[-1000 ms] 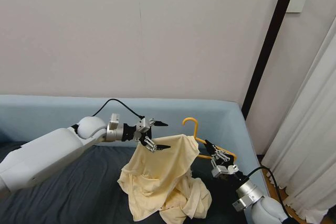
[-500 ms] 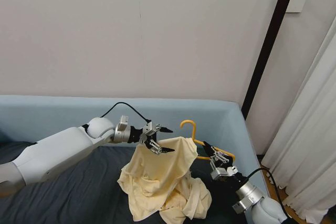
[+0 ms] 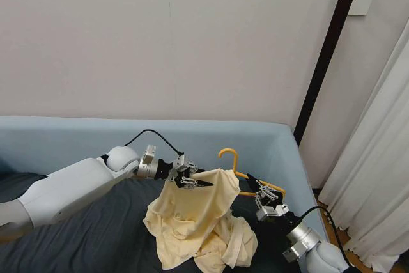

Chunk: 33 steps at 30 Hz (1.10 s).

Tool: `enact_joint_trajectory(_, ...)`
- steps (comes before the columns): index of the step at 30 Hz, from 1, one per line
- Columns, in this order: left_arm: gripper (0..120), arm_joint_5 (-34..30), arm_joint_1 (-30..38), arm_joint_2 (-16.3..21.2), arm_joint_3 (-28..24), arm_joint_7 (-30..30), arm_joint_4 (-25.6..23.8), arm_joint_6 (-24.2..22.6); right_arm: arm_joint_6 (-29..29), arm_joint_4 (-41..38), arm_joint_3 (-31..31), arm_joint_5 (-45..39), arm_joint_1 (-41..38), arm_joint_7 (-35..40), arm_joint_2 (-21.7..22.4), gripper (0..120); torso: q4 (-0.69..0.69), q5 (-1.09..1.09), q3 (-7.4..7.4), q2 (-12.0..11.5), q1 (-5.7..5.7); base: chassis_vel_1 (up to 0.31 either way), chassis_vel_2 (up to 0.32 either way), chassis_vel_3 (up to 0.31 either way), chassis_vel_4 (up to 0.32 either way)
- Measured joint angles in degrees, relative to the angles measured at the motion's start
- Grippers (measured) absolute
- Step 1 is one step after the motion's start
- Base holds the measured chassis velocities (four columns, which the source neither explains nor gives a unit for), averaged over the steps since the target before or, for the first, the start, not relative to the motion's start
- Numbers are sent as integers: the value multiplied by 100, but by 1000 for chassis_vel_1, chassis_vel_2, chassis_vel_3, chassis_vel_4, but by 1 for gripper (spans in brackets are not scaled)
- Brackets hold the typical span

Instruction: Pick up the clothes from the sofa and hang them on the clothes hanger.

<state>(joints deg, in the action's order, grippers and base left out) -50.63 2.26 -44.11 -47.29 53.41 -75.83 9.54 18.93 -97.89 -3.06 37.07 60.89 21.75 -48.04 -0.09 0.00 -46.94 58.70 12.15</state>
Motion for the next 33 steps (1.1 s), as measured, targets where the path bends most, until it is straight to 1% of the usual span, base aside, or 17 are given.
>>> enact_joint_trajectory(1, 8, -1, -14, 9, 10, -19, 0, 2, 11, 0, 5, 6, 1, 0, -6, 4, 0, 0, 0, 0, 0, 0, 0, 0, 0)
enact_joint_trajectory(10, 8, 2, -223, 153, 201, -122, -103, 38, -31, -91, 68, -38, 47, -14, 2, 4, 0, 0, 0, 0, 0, 0, 0, 0, 0)
enact_joint_trajectory(13, 8, 9, -415, 284, 452, -179, -141, 39, -152, -186, 97, -297, 118, -25, 57, 16, 0, 0, 0, 0, 0, 0, 0, 0, 0)
enact_joint_trajectory(14, 8, 9, -415, 284, 452, -179, -141, 39, -152, -186, 97, -297, 118, -25, 57, 16, 0, 0, 0, 0, 0, 0, 0, 0, 0)
enact_joint_trajectory(17, 8, 18, -609, 425, 710, -201, -179, 50, -184, -363, 115, -589, 227, -50, 118, 31, 1, -1, 0, 0, -1, 0, 0, 0, 0)
enact_joint_trajectory(18, 8, 18, -609, 425, 710, -201, -179, 50, -184, -363, 115, -589, 227, -50, 118, 31, 1, -1, 0, 0, -1, 0, 0, 0, 0)
enact_joint_trajectory(22, 8, 6, -807, 721, 907, -227, -257, 111, -188, -662, 57, -1096, 530, -66, 229, 49, 0, 0, 0, 0, -1, 0, 0, 0, 0)
enact_joint_trajectory(23, 8, 6, -807, 721, 907, -227, -257, 111, -188, -662, 57, -1096, 530, -66, 229, 49, 0, 0, 0, 0, -1, 0, 0, 0, 0)
enact_joint_trajectory(24, 8, -2, -860, 786, 939, -233, -297, 123, -190, -697, 46, -1187, 579, -64, 238, 53, 0, 0, 0, 0, -1, 0, 0, 0, 0)
enact_joint_trajectory(25, 8, -10, -982, 917, 999, -253, -370, 150, -231, -785, 34, -1509, 701, -37, 256, 59, 1, -1, 0, 0, -1, 0, 0, 0, 0)
enact_joint_trajectory(26, 8, -10, -1039, 971, 1022, -262, -394, 164, -292, -840, 34, -1718, 767, -18, 267, 63, 1, 0, 0, 1, -1, 0, 0, 0, 0)
enact_joint_trajectory(27, 8, -10, -1039, 971, 1022, -262, -394, 164, -292, -840, 34, -1718, 767, -18, 267, 63, 1, 0, 0, 1, -1, 0, 0, 0, 0)
enact_joint_trajectory(28, 8, -10, -1145, 1050, 1068, -281, -431, 184, -427, -939, 35, -2096, 873, 4, 291, 66, 1, 0, 0, 0, -1, 0, 0, 0, 0)
enact_joint_trajectory(29, 8, -18, -1262, 1134, 1125, -309, -484, 201, -614, -1056, 39, -2554, 996, 16, 318, 73, 0, -1, 1, 1, -1, 0, 0, 0, 0)
enact_joint_trajectory(32, 8, -68, -1826, 1352, 1502, -418, -644, 254, -1060, -1179, 74, -3638, 1159, -53, 352, 85, -1, 0, 1, 1, -1, 0, 0, 0, 0)
enact_joint_trajectory(33, 8, -68, -1826, 1352, 1502, -418, -644, 254, -1060, -1179, 74, -3638, 1159, -53, 352, 85, -1, 0, 1, 1, -1, 0, 0, 0, 0)
